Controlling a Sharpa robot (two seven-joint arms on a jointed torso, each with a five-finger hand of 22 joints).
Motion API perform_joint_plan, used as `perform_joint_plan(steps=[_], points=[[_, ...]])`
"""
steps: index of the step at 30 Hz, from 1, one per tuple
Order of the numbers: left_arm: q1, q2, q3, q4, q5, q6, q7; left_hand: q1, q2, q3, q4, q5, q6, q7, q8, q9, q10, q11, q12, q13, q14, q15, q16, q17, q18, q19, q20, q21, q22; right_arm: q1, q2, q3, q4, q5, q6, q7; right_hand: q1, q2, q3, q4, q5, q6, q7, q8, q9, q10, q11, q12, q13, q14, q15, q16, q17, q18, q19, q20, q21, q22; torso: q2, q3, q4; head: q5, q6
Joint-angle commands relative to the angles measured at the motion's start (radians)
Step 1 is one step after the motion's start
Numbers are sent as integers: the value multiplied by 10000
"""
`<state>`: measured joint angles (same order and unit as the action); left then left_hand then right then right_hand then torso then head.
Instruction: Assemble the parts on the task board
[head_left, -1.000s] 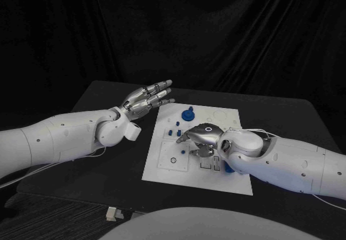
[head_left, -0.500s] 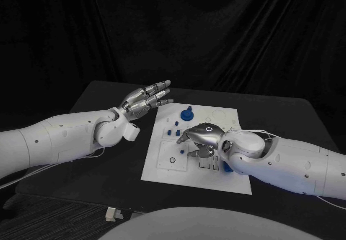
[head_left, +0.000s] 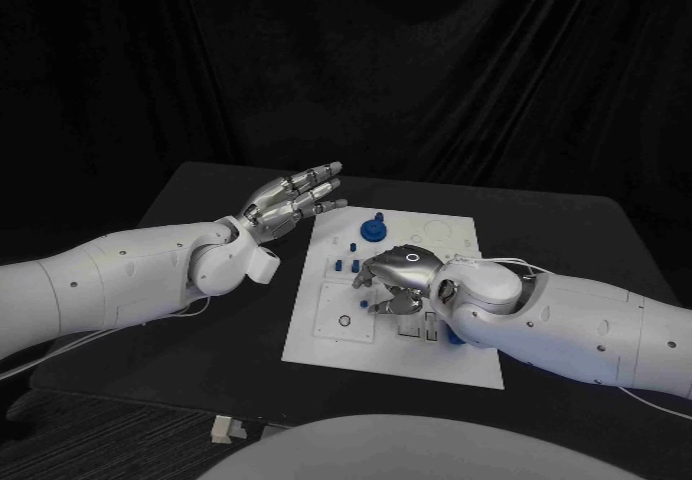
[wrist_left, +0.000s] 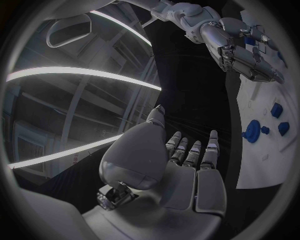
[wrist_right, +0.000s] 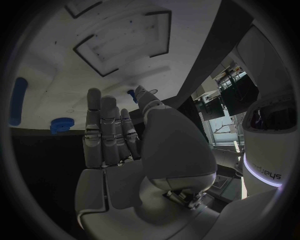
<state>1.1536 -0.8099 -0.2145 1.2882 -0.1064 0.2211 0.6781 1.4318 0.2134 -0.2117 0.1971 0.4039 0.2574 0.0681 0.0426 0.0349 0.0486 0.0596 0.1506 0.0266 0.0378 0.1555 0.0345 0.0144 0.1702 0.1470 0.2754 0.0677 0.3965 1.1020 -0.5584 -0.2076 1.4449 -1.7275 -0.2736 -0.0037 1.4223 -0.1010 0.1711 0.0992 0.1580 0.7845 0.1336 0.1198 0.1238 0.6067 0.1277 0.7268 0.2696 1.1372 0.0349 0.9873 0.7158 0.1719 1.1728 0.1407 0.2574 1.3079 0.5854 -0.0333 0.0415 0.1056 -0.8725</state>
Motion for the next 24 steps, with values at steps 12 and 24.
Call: perform_joint_plan(steps=[12, 24], points=[[-18, 62, 12, -7, 73, 169, 173, 20, 118, 14, -42, 40, 45, 16, 50, 13, 0, -61, 11, 6, 29, 30, 36, 6, 106, 44, 31, -7, 13, -47, 146, 4, -175, 201, -305, 34, -105, 264, -12, -6, 194, 77, 18, 99, 67, -174, -53, 447, 245, 42, 63, 152, 59, 83, 133, 19, -115, 140, -17, -4, 29, 23, -2], [-24, 103, 12, -42, 73, 190, 169, 26, 125, 19, -47, 41, 40, 21, 50, 12, -3, -63, 8, 5, 27, 34, 35, 5, 106, 46, 32, -6, 7, -48, 164, 4, -225, 282, -611, -19, -188, 421, 26, 37, 389, 90, 68, 116, 99, -274, -42, 613, 329, 120, 93, 282, 146, 77, 187, 36, -139, 168, -26, -15, 21, 45, -2]])
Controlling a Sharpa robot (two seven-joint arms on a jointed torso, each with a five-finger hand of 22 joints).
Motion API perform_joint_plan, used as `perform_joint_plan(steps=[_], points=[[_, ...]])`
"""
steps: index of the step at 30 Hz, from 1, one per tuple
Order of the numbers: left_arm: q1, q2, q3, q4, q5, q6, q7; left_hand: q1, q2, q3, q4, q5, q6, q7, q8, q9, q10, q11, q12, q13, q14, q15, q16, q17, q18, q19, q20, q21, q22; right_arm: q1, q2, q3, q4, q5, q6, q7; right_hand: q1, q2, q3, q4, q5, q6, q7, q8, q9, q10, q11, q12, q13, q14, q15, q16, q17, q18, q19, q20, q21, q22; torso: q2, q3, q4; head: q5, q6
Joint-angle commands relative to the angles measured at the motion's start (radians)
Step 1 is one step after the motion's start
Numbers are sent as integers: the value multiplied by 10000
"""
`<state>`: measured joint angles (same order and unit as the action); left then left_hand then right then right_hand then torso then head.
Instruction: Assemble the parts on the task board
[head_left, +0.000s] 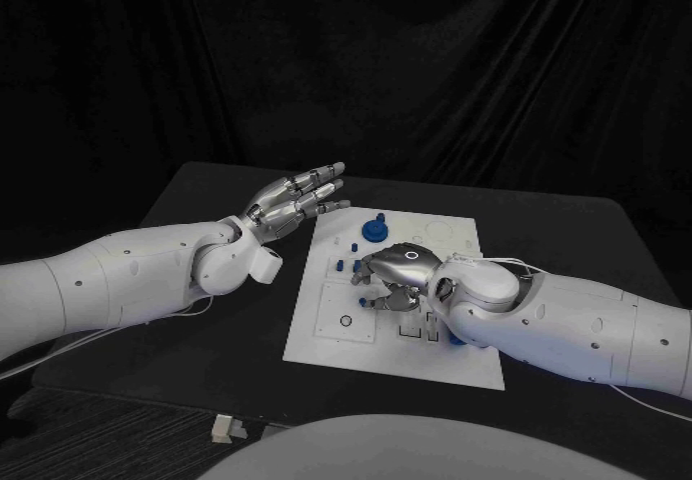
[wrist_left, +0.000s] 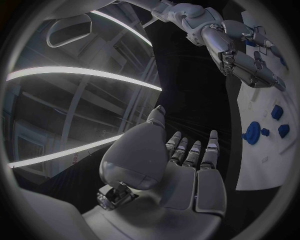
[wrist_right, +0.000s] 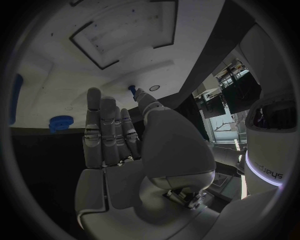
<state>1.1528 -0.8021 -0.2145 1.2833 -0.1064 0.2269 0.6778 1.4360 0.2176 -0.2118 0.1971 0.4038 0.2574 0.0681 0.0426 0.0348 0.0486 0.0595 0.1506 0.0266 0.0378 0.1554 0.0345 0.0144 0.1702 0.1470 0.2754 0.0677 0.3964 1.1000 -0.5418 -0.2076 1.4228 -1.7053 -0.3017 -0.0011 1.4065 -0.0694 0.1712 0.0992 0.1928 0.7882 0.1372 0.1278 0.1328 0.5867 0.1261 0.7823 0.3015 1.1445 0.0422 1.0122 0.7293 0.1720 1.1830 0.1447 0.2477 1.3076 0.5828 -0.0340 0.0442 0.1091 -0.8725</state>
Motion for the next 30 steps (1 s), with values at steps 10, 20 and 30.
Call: perform_joint_plan(steps=[10, 20, 30], points=[[-30, 26, 12, -6, 73, 140, 149, 9, 97, 37, -69, 40, 34, 21, 51, 12, -10, -64, 5, 4, 25, 39, 37, 5, 106, 55, 34, -4, 4, -11, -343, 4, 334, 64, -467, -55, 191, 45, 126, -192, 192, 42, 26, 38, 37, -185, -12, 144, 36, -10, 17, 35, -68, 81, 116, -5, -66, 203, 7, 4, -8, 1, -2], [-37, -29, 12, 4, 73, 117, 142, 18, 97, 40, -77, 41, 54, 22, 55, 14, -9, -65, 11, 6, 28, 39, 40, 6, 106, 61, 34, -1, 14, 371, -1501, 5, 1379, 65, -235, -75, 361, -93, 173, -383, 179, 23, -52, 37, 57, -237, -13, 158, 19, -195, -43, -141, -334, 95, 94, -38, -103, 214, 2, 1, -25, -26, -2], [-43, -134, 12, 50, 74, 91, 156, 33, 88, 43, -96, 41, 92, 29, 66, 20, -5, -70, 27, 9, 33, 39, 47, 8, 106, 73, 35, 4, 24, 696, -2721, 4, 2041, 99, -212, -177, 267, -89, 173, -313, -88, 144, -11, 109, 111, -97, -60, 222, -2, -217, -91, -190, -427, 96, 85, -78, -170, 207, -31, -27, -67, -24, -2]])
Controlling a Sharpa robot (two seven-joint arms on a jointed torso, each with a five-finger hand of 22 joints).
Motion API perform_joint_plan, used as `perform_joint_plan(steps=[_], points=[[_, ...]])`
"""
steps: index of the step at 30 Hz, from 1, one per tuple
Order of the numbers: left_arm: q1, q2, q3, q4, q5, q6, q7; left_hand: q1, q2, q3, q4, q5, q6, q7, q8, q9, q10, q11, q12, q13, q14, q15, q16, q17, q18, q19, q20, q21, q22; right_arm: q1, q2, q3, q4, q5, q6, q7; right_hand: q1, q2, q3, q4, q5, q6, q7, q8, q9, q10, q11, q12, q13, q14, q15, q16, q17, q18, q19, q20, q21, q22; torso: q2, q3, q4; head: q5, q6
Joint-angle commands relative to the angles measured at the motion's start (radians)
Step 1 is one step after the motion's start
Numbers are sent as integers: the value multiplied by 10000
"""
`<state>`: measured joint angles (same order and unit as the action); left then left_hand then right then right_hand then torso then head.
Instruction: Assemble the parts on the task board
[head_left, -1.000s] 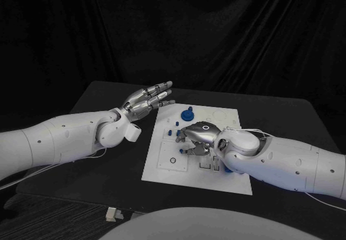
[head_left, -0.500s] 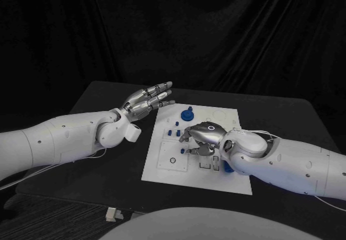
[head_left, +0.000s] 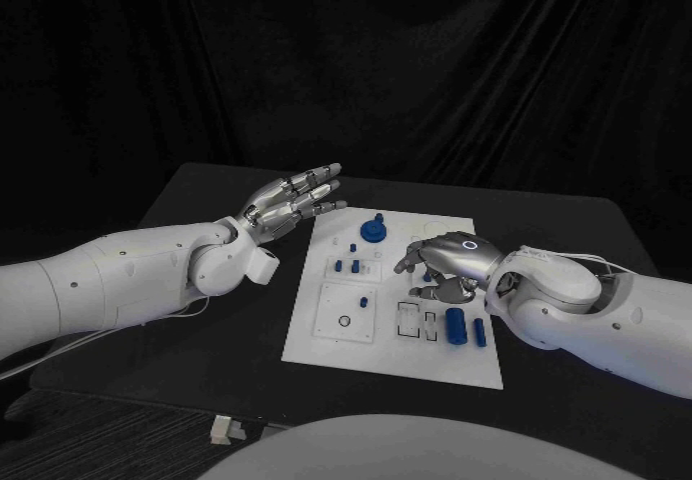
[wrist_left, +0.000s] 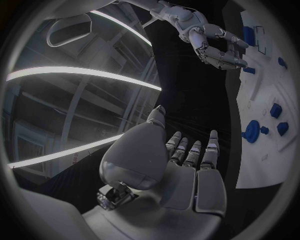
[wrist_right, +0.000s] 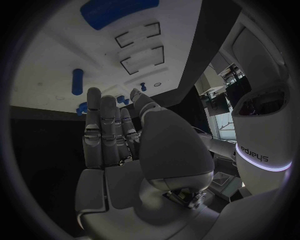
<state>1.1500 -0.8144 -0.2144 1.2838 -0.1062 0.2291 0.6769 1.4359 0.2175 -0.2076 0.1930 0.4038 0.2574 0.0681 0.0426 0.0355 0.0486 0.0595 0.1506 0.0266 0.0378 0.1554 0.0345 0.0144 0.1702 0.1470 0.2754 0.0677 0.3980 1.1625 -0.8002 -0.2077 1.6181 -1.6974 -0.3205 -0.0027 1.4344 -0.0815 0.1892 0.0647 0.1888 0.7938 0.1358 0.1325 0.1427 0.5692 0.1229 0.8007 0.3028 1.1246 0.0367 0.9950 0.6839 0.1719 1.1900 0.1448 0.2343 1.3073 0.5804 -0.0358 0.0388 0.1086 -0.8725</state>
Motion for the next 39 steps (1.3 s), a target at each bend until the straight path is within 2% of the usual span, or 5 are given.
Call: perform_joint_plan(steps=[1, 8, 15, 25, 39], points=[[-16, -22, 11, 52, 73, 66, 170, 38, 85, 0, -60, 40, 100, 31, 69, 14, -1, -71, 37, 11, 35, 38, 50, 9, 106, 80, 36, 7, 19, 121, -235, 6, 101, 23, -2, -199, -33, 18, -16, 49, -68, 111, 33, 72, 16, 87, -36, 10, -37, 55, -37, 49, 106, 97, 35, -82, -36, 211, -13, -12, -14, -33, -2], [-21, -49, 11, 58, 73, 58, 165, 48, 91, 6, -71, 60, 110, 35, 76, 16, 3, -70, 42, 12, 38, 38, 53, 9, 105, 84, 39, 9, 6, 486, -742, 5, 107, 31, 752, -603, -207, -91, -88, 322, -371, 482, 46, 74, -34, 332, -85, -1201, -872, 1772, -200, 1628, 2011, -19, 1021, -229, 1154, 420, 1, 0, 6, -135, -2], [-32, -22, 10, 46, 73, 71, 178, 54, 102, 13, -76, 81, 110, 35, 78, 15, 3, -70, 41, 11, 36, 37, 53, 9, 104, 85, 42, 9, -5, 626, -867, 3, -232, 33, 1477, -944, -158, -380, -238, 766, -552, 401, -72, -207, -245, -30, -28, -2552, -1836, 1831, -253, 1675, 2056, -50, 1108, -303, 1340, 434, 8, 4, 11, -171, -2], [-55, -3, 10, 34, 73, 84, 185, 64, 111, 21, -85, 99, 96, 33, 77, 13, 0, -70, 37, 10, 35, 37, 53, 8, 103, 86, 45, 9, -13, 543, -543, 1, -783, 33, 1306, -725, 64, -336, -178, 875, -472, 243, -174, -357, -353, 295, 59, -2655, -2045, 1893, -189, 1750, 2147, -85, 1169, -267, 1548, 471, 25, 7, 10, -127, -2], [-73, -26, 10, 38, 72, 125, 173, 145, 135, 74, -174, 208, 93, 33, 82, 11, -4, -64, 44, 10, 30, 38, 57, 7, 100, 91, 47, 7, -42, 178, 264, 2, -1746, 167, 664, -39, 262, -171, -189, 696, -240, -1003, 339, -660, -796, 1664, 9, -3165, -2386, 1964, -21, 1771, 2126, -103, 1250, -127, 1790, 495, 11, 27, 46, -138, -2]])
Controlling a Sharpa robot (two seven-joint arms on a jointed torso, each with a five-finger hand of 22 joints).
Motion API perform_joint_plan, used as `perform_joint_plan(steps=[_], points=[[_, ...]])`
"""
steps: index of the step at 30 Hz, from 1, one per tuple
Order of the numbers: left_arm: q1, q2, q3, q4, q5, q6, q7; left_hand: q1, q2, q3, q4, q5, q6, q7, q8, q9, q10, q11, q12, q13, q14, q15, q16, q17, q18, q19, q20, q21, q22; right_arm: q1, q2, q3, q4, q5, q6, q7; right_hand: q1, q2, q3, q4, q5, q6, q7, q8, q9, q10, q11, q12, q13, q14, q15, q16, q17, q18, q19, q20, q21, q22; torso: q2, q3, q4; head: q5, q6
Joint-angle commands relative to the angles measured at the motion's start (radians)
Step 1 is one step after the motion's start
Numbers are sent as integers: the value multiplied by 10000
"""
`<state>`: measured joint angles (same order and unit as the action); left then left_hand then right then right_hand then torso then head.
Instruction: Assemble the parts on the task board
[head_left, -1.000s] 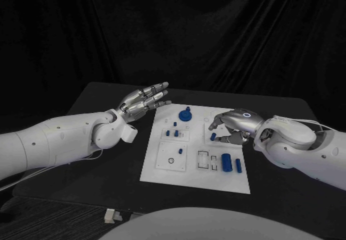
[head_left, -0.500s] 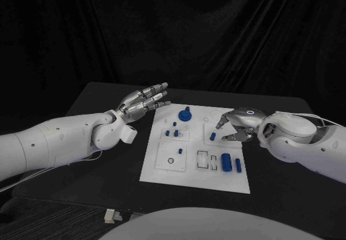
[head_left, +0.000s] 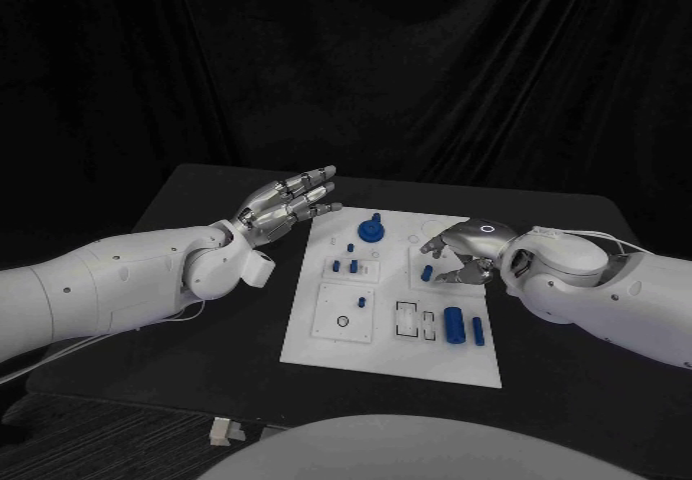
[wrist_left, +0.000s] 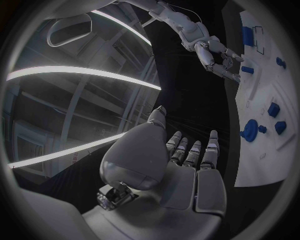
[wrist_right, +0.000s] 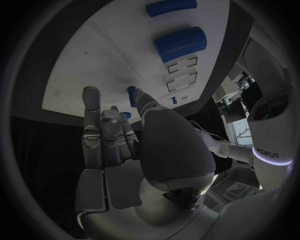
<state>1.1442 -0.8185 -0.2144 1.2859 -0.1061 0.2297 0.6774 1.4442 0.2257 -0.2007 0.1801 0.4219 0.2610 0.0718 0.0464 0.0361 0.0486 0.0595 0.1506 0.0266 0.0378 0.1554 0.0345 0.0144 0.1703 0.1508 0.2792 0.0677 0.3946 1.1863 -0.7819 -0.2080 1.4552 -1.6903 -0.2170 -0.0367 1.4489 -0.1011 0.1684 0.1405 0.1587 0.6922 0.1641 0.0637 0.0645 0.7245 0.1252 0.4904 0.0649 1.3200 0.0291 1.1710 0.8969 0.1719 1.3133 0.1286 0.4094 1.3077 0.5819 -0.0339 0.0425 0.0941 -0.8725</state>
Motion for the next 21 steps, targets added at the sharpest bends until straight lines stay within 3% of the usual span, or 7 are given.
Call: perform_joint_plan(steps=[1, 5, 9, 14, 21], points=[[-18, 17, 10, 16, 71, 128, 163, 71, 54, 11, -56, 42, 51, -1, 43, 4, -6, -64, 42, 9, 28, 39, 56, 7, 99, 51, 9, 6, -19, -82, 121, 4, -161, 115, -376, 324, 130, 50, 26, -98, 89, 190, 100, 75, -3, 337, -15, -161, -11, 29, 77, 23, 8, -113, 31, 49, 97, 499, 1, 10, 8, -5, -2], [-24, 27, 10, 8, 71, 153, 158, 93, 64, 30, -87, 92, 60, 5, 47, 6, -9, -64, 44, 9, 24, 38, 55, 6, 99, 53, 8, 5, -27, -231, 345, 5, -400, 199, -412, 449, 138, 103, 48, -155, 122, 932, 126, 244, 63, 708, -23, -383, -15, 46, 83, 24, 0, -108, 36, 58, 128, 499, 4, 6, 2, -16, -2], [-31, 28, 11, 7, 71, 167, 162, 102, 71, 39, -100, 117, 51, 7, 46, 4, -10, -63, 44, 9, 24, 38, 57, 6, 98, 52, 8, 4, -35, -309, 459, 5, -528, 258, -498, 554, 193, 149, 188, -273, 466, 1671, 106, 571, 179, 1275, -42, -743, -13, 79, 64, 44, 21, -112, 42, 51, 223, 510, 3, -11, 4, 27, -2], [-39, 25, 11, 5, 71, 175, 154, 120, 82, 57, -126, 167, 66, 13, 52, 6, -11, -65, 49, 10, 22, 38, 57, 6, 98, 48, 7, 1, -53, -343, 506, 5, -581, 284, -561, 647, 182, 139, 392, -272, 485, 2332, -4, 820, 331, 1726, -110, -1047, -10, 92, 16, 39, 10, -110, 44, 5, 314, 517, 6, -20, -27, 51, -2], [-49, 30, 11, -2, 71, 187, 143, 125, 91, 66, -135, 185, 68, 16, 53, 7, -10, -62, 52, 10, 23, 38, 59, 7, 98, 53, 6, 2, -46, -356, 486, 5, -564, 294, -802, 785, 406, 223, 881, -328, 449, 3161, -231, 1151, 651, 2610, -303, -1332, -4, 106, -145, 1, -29, -108, 38, -121, 441, 531, 5, -11, -10, 47, -2]])
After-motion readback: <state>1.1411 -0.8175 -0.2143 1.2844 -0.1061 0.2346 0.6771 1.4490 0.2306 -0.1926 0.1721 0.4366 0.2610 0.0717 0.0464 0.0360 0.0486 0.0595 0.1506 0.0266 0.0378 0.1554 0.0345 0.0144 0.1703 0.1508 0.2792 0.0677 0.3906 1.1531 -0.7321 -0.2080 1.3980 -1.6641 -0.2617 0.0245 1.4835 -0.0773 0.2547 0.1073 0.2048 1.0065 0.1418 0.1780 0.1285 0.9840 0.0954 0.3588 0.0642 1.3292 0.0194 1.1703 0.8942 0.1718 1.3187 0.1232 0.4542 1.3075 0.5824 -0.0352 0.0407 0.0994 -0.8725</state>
